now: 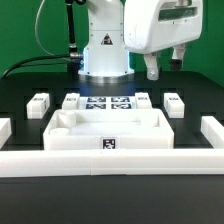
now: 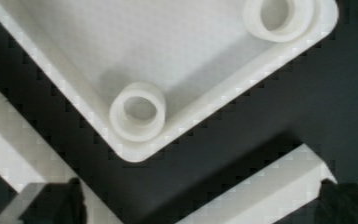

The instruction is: Assemble desk

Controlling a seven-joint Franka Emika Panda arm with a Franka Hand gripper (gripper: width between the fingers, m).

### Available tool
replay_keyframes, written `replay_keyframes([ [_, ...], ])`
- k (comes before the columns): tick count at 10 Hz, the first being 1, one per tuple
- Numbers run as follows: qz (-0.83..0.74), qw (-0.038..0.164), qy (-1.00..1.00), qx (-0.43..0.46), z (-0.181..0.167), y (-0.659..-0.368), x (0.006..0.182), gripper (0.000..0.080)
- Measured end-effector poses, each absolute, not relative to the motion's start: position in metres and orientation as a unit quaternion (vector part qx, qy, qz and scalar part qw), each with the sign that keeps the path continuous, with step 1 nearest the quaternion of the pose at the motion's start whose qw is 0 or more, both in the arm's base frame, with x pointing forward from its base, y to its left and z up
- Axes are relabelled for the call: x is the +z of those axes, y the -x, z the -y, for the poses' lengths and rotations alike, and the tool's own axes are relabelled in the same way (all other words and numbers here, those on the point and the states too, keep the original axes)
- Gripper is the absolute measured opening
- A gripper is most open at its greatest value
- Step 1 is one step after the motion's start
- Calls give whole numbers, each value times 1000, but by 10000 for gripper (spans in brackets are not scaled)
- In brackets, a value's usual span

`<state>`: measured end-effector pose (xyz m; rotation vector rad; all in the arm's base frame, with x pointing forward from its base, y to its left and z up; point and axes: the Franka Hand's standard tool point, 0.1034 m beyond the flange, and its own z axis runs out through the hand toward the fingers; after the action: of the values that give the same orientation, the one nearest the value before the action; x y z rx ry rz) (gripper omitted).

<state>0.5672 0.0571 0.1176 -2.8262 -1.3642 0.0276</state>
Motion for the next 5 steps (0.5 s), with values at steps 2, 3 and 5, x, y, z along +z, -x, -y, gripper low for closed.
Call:
replay_keyframes([
  [2, 435, 2, 901, 9, -57, -567, 118, 650],
  [3, 435, 2, 901, 9, -57, -567, 118, 650],
  [5, 439, 2, 899, 9, -57, -567, 118, 650],
])
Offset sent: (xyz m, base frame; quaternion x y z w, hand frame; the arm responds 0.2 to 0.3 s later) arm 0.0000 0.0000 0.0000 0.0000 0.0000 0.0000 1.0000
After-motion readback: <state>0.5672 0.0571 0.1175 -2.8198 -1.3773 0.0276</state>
